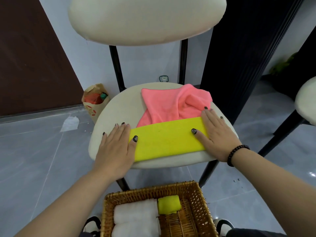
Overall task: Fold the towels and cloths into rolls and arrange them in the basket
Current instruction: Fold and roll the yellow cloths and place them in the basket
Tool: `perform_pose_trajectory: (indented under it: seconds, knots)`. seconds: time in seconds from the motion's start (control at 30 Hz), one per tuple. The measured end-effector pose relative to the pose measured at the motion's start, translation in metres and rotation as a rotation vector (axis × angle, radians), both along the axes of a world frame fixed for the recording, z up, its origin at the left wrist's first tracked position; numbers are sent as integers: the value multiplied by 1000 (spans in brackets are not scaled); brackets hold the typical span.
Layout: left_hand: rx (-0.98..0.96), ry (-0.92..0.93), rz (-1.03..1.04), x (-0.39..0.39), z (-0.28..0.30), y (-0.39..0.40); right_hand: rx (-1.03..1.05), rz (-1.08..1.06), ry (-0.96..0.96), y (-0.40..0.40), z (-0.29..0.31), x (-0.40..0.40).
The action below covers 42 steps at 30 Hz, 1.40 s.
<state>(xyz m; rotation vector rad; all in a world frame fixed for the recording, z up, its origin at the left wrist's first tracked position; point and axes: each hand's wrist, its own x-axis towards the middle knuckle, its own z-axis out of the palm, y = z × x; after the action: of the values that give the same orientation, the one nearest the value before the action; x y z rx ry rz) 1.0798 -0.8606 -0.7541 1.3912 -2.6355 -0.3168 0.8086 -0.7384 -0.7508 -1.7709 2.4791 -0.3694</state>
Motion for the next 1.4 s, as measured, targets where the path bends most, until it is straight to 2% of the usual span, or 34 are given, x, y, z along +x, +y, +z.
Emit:
perform_pose_trajectory:
  seconds: [0.13,0.2,0.33,0.47,0.57,0.67,0.77,0.87,0.97,1.07,1.13,1.3,1.4]
  knots:
    - [19,43,-11,3,9,-15,-293,-201,-177,13,2,-5]
    - [32,32,-12,4,17,-20,-339,-344,-209,15,6,-5]
    - [84,29,-4,7,31,-28,-113,-452,-381,15,25,-4]
    - [192,24,75,2,42,-27,-16,-541,-627,9,38,-8]
    - [256,-10,115,-3,49,-22,27,-596,-648,6,45,-6]
    - [227,-69,149,-4,54,-18,-3,-581,-637,6,50,-3]
    - [155,-43,150,-2,59,-8,-126,-543,-627,9,58,1]
    - [138,76,152,3,62,1,-440,-459,-639,10,74,15]
    - [298,196,182,15,64,5,-709,-353,-786,3,92,40]
    - [429,217,173,26,61,5,-779,-329,-851,-25,105,53]
    - [527,278,177,29,57,5,-763,-322,-826,-53,112,54]
    - [797,370,173,27,49,16,-578,-283,-612,-128,121,42]
    - [968,455,179,23,44,19,-531,-282,-582,-161,119,42]
